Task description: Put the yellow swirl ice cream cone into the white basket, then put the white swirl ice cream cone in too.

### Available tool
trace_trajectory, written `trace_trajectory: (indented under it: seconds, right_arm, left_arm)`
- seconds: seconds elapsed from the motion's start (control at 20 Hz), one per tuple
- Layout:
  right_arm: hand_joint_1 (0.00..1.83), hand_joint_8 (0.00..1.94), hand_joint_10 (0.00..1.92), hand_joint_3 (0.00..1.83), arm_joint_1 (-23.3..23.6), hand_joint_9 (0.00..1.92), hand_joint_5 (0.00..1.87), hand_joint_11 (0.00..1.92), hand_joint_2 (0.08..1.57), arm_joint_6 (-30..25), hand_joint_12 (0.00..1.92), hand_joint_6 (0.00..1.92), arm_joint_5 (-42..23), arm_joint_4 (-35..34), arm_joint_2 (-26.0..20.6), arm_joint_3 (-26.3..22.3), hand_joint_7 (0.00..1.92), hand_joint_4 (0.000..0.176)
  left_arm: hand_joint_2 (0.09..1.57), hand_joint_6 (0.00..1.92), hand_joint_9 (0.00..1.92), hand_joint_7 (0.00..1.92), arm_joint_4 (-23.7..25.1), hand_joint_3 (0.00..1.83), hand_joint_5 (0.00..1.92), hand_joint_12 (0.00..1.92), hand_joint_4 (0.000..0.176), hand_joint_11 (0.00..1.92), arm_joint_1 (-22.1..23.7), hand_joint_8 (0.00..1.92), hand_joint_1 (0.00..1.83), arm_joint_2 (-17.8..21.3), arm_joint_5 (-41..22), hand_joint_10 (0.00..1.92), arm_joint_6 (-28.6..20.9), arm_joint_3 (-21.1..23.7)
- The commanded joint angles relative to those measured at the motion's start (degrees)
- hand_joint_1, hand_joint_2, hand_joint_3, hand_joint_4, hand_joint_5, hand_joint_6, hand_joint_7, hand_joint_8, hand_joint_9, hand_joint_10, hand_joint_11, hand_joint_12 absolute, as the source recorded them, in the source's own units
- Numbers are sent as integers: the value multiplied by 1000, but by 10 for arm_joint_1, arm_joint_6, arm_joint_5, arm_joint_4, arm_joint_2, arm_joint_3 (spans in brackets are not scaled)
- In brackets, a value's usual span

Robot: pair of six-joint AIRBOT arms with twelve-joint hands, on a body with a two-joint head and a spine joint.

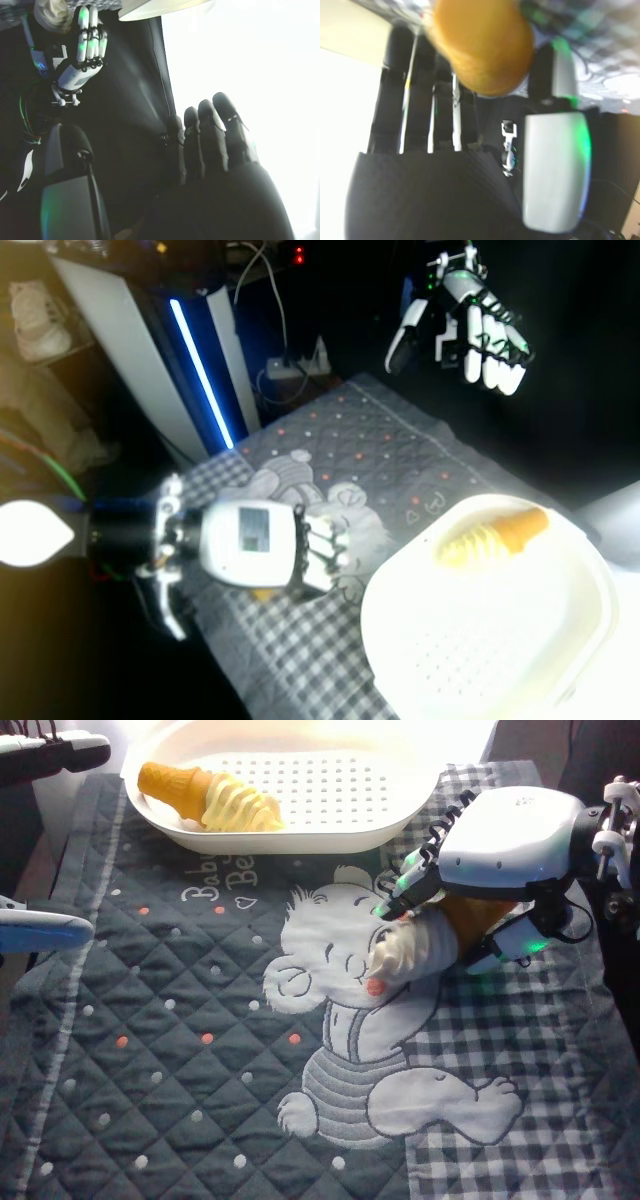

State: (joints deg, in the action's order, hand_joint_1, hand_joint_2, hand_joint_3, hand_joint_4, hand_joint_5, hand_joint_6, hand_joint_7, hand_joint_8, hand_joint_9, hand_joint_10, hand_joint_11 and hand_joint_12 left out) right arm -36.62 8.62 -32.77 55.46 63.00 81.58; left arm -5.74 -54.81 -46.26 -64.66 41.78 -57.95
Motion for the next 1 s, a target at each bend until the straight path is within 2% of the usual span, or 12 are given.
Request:
trace_trajectory:
  seconds: [0.0, 0.05, 0.1, 0.15, 0.3, 0.4, 0.45, 0.55, 0.65, 0.75, 0.9, 0.95]
  right_arm:
    - [1337, 1310, 1712, 4, 8, 630, 826, 613, 973, -2, 1919, 26, -33, -28, -1, 2, 519, 0]
    - [1270, 1183, 1514, 11, 8, 766, 945, 617, 1080, -2, 1813, 659, -33, -30, -1, 2, 906, 0]
    - [1256, 1074, 1393, 2, 8, 877, 1014, 682, 1088, -2, 1701, 765, -33, -34, -1, 2, 1018, 0]
    - [1356, 807, 1291, 0, 8, 938, 1071, 607, 1077, -2, 1493, 703, -33, -39, -1, 3, 1101, 0]
    - [1288, 969, 1344, 0, 8, 1013, 1253, 895, 1036, -2, 1682, 345, -79, -102, -2, 4, 1127, 0]
    - [1256, 957, 1061, 6, 9, 984, 1111, 656, 1061, 2, 1480, 662, -134, -156, -15, 4, 1101, 0]
    - [1256, 1327, 1527, 5, 9, 835, 1154, 603, 1107, 13, 1833, 488, -152, -182, -20, 5, 916, 0]
    - [1262, 1390, 1408, 0, 9, 862, 1135, 767, 1124, 56, 1694, 426, -201, -260, -25, 6, 893, 0]
    - [1287, 1069, 1179, 0, 27, 1005, 1222, 882, 1058, 99, 1524, 328, -240, -339, -20, 20, 1085, 0]
    - [1260, 980, 1045, 3, 90, 1063, 1064, 954, 1075, 116, 1479, 692, -222, -340, 9, 49, 1097, 0]
    - [1274, 378, 769, 0, 141, 1183, 1152, 941, 1007, 116, 1250, 673, -165, -338, 89, 124, 1358, 0]
    - [1377, 258, 872, 0, 152, 1177, 1062, 1021, 1020, 116, 1142, 802, -127, -333, 121, 159, 1325, 0]
  left_arm:
    - [871, 5, 363, 378, -11, 3, 419, 1088, 0, 0, 1, 10, 798, -1, -78, 21, -7, -1]
    - [874, 7, 378, 394, -13, 4, 426, 1117, 0, 0, 0, 14, 790, -1, -80, 26, -8, -1]
    - [874, 6, 371, 391, -14, 2, 436, 1092, 0, 0, -1, 8, 781, -1, -81, 18, -8, -1]
    - [868, 5, 350, 371, -14, 0, 447, 1028, 0, 0, -1, 2, 809, -1, -82, 7, -8, -1]
    - [875, 2, 315, 339, -15, 1, 427, 917, 0, 0, -3, 5, 851, -3, -83, 12, -9, -1]
    - [861, 4, 345, 379, -17, 0, 447, 1008, 0, 0, -5, 8, 840, -4, -86, 14, -10, -1]
    - [855, 1, 346, 378, -17, 0, 437, 1022, 0, 0, -6, 6, 884, -4, -87, 13, -10, -1]
    - [857, 1, 383, 401, -18, 0, 436, 1068, 0, 0, -6, 8, 901, -8, -88, 21, -10, -2]
    - [870, 0, 348, 358, -18, 4, 427, 988, 0, 0, -3, 0, 854, -13, -85, 2, -10, -5]
    - [889, 6, 355, 361, -17, 10, 440, 983, 0, 4, -4, 3, 847, -13, -89, 4, -14, -4]
    - [850, 3, 364, 378, -13, 0, 452, 1008, 0, 0, -2, 4, 847, -16, -83, 4, -20, -10]
    - [849, 1, 341, 366, -8, 0, 442, 953, 5, 0, 5, 1, 812, -21, -80, 2, -20, -15]
